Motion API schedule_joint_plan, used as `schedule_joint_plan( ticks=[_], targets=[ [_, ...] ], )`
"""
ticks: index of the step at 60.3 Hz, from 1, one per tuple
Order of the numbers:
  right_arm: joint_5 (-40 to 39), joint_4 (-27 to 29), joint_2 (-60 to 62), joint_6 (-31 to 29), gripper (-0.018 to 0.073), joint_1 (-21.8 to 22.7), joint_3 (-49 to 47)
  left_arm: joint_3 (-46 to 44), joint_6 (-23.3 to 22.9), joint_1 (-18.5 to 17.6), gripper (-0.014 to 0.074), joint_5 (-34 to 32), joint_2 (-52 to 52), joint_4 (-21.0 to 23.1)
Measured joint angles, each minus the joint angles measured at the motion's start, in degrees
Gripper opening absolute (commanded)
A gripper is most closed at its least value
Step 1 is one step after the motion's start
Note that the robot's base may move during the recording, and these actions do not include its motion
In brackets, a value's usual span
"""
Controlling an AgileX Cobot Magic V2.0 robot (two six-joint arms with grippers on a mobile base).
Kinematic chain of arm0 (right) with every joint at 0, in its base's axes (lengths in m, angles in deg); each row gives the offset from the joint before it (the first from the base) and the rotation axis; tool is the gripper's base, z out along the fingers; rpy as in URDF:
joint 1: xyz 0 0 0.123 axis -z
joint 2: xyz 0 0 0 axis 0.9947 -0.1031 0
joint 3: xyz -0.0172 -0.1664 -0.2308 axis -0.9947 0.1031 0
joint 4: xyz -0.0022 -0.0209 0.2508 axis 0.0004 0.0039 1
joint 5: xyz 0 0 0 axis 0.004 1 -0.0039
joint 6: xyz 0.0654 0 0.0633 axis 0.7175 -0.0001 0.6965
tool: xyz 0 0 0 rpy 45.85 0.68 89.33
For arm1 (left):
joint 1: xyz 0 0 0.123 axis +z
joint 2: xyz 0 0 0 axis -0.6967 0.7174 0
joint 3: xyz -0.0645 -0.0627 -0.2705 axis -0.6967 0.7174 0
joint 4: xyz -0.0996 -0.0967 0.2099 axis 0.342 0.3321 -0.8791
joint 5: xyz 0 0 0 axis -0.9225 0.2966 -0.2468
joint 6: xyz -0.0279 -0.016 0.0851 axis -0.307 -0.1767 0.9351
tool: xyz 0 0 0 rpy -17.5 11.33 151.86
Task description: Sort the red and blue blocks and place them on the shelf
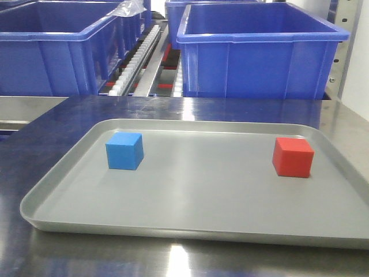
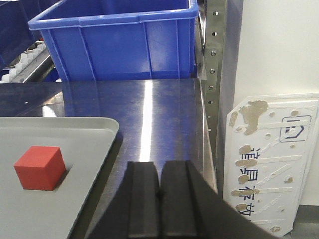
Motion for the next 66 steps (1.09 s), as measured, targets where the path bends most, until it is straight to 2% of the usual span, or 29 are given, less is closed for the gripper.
schedule_joint_plan(
  ticks=[66],
  targets=[
    [0.0, 0.0, 0.0, 0.0, 0.0048, 0.0, 0.0, 0.0, 0.0, 0.0, 0.0123, 0.0, 0.0, 0.0]
  ],
)
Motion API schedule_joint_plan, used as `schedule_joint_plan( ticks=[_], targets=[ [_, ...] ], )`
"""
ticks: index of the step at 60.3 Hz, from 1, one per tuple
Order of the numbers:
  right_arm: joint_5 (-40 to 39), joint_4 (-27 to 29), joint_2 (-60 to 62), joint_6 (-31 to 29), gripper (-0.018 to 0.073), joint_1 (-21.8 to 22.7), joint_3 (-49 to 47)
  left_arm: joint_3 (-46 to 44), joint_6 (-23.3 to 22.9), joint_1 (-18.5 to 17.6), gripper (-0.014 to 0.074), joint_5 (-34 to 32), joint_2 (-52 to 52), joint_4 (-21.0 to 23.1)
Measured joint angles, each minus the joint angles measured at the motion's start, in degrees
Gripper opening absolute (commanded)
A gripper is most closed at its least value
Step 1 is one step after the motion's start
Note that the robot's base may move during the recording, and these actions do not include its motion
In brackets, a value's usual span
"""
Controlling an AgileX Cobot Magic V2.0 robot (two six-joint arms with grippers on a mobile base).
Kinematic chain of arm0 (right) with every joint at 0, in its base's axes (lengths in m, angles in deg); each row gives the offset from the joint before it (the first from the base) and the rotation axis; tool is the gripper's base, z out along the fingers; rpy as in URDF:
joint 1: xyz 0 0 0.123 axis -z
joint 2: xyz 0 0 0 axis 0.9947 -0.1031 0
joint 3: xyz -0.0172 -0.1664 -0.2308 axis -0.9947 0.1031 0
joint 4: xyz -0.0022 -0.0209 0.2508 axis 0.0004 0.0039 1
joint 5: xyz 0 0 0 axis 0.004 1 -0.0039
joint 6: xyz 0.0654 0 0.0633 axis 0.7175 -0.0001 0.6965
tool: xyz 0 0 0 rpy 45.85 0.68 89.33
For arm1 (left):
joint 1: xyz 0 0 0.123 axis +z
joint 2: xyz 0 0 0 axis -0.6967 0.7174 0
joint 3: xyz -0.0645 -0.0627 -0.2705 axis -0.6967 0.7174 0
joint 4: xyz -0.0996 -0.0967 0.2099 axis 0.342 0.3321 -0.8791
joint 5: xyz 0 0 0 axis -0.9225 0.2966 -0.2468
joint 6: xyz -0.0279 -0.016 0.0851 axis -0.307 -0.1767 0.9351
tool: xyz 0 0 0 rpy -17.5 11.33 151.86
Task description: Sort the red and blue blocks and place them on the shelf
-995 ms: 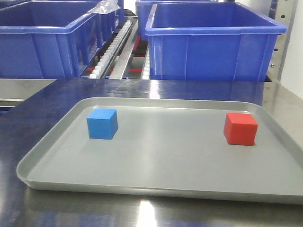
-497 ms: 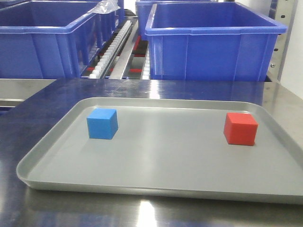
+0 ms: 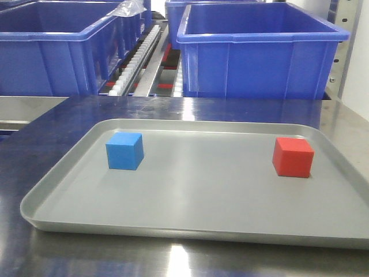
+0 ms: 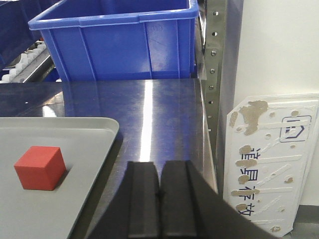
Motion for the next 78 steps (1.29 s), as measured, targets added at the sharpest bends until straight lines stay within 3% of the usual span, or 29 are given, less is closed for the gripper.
schedule_joint_plan(
  ticks=[57, 78],
  targets=[
    [-6.5, -0.5, -0.5, 0.0, 0.0048, 0.0, -0.1, 0.0, 0.0, 0.0, 0.0123, 0.0, 0.0, 0.0],
    [-6.4, -0.2, -28.2, 0.0, 0.0048, 0.0, -16.4, 0.0, 0.0, 0.0, 0.0123, 0.0, 0.0, 0.0]
  ],
)
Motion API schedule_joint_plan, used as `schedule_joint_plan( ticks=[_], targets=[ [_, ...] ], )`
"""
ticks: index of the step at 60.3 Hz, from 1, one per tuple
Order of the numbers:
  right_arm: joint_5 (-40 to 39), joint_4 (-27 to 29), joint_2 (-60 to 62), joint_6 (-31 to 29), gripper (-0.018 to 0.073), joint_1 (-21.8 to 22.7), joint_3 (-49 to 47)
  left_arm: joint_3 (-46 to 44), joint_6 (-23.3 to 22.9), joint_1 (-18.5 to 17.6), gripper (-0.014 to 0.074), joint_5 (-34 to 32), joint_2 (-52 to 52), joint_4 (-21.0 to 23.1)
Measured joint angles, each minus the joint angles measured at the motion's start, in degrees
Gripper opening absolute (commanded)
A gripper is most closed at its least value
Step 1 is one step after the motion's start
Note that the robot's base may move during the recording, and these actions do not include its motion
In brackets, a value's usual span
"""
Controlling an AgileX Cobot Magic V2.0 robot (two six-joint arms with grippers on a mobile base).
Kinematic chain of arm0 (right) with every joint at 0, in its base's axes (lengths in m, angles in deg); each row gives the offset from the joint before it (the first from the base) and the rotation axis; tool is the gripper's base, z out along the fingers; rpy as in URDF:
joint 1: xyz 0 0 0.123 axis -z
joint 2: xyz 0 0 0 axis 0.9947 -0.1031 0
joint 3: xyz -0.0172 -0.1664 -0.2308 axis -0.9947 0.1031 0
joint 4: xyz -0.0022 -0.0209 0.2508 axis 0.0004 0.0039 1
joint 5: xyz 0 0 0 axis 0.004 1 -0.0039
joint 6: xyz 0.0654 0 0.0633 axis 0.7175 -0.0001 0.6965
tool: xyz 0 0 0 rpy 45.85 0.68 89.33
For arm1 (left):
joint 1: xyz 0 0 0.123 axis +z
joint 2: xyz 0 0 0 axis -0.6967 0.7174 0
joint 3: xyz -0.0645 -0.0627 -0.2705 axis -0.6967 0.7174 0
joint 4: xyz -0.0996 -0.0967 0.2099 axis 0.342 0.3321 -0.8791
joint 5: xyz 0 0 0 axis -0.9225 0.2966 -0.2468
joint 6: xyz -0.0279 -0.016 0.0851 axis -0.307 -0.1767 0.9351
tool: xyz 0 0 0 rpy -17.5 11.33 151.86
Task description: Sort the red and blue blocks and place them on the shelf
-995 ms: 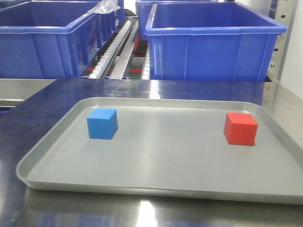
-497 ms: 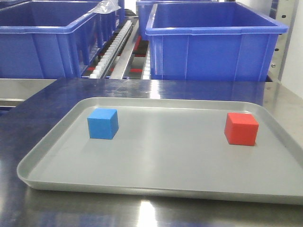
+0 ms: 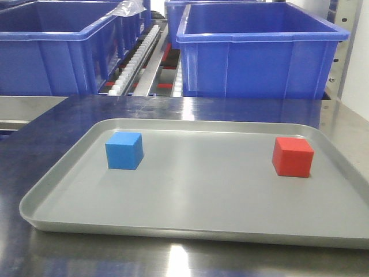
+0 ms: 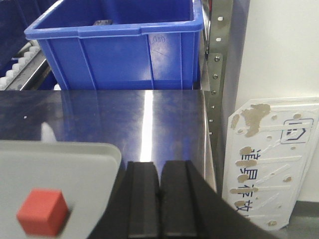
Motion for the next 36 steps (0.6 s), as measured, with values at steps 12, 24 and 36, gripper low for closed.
schedule_joint_plan(
  ticks=[12, 24, 36],
  targets=[
    [8.4, 5.8, -16.8, 0.0, 0.0048, 0.0, -15.4, 0.0, 0.0, 0.0, 0.0123, 0.0, 0.0, 0.0],
    [24.8, 10.8, -30.3, 0.0, 0.0048, -0.1, -29.2, 0.0, 0.0, 0.0, 0.0123, 0.0, 0.0, 0.0],
    [30.8, 10.9, -38.9, 0.0, 0.0064, -3.2, -35.0, 0.0, 0.0, 0.0, 0.0123, 0.0, 0.0, 0.0]
  ],
)
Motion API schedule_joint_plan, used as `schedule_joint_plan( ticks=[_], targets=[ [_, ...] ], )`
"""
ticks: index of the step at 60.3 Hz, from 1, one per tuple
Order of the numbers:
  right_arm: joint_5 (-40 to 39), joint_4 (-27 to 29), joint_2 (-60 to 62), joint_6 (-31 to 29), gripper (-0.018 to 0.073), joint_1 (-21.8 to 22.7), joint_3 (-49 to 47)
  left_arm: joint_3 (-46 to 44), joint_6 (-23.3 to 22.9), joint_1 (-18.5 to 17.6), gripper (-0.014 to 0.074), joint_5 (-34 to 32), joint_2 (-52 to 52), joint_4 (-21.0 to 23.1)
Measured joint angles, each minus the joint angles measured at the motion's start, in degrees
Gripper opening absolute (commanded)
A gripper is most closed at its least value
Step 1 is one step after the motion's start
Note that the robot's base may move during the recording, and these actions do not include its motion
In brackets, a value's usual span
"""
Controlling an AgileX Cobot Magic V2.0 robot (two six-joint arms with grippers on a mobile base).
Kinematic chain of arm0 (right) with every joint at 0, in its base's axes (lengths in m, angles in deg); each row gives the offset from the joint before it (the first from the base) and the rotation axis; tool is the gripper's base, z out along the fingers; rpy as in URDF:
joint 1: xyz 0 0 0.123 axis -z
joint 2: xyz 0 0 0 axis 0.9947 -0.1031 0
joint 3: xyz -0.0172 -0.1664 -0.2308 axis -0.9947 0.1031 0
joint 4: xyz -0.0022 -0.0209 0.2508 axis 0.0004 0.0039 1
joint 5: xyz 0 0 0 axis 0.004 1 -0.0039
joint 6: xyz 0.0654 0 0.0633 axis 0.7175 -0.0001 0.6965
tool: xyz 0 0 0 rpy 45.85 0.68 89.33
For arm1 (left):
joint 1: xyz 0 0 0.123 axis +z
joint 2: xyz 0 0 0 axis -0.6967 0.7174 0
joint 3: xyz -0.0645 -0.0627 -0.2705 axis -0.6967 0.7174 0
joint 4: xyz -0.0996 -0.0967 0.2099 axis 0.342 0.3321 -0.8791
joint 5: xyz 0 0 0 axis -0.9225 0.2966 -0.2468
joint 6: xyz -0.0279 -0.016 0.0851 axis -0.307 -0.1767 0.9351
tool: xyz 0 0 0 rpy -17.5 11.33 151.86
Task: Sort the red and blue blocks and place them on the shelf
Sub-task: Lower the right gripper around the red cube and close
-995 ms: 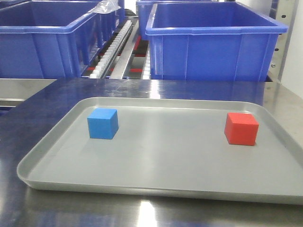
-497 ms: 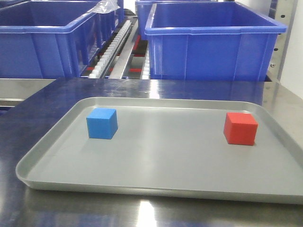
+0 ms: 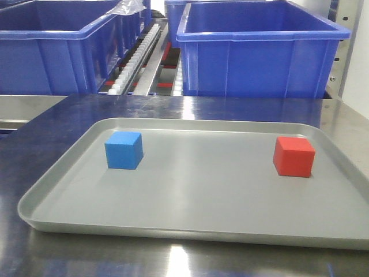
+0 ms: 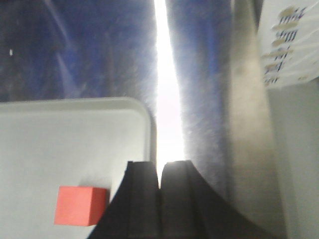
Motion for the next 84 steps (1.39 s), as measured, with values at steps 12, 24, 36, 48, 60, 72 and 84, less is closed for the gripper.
schedule_joint_plan(
  ticks=[12, 24, 36, 48, 60, 72, 84],
  targets=[
    [0.4, 0.1, -5.3, 0.0, 0.0463, -6.3, -0.4, 0.0, 0.0, 0.0, 0.0123, 0.0, 0.0, 0.0],
    [-0.3, 0.2, -8.3, 0.0, 0.0575, -11.7, -0.5, 0.0, 0.0, 0.0, 0.0123, 0.0, 0.0, 0.0],
    [-1.4, 0.4, -10.4, 0.0, 0.0571, -15.0, -0.6, 0.0, 0.0, 0.0, 0.0123, 0.0, 0.0, 0.0],
    [-0.6, 0.4, -13.0, 0.0, 0.0571, -15.6, -2.5, 0.0, 0.0, 0.0, 0.0123, 0.0, 0.0, 0.0],
    [2.4, 0.4, -16.1, 0.0, 0.0571, -15.7, -5.6, 0.0, 0.0, 0.0, 0.0123, 0.0, 0.0, 0.0],
    [3.3, 0.4, -18.7, 0.0, 0.0571, -16.0, -6.5, 0.0, 0.0, 0.0, 0.0123, 0.0, 0.0, 0.0],
    [3.2, 0.4, -20.6, 0.0, 0.0571, -16.0, -6.5, 0.0, 0.0, 0.0, 0.0123, 0.0, 0.0, 0.0]
  ],
)
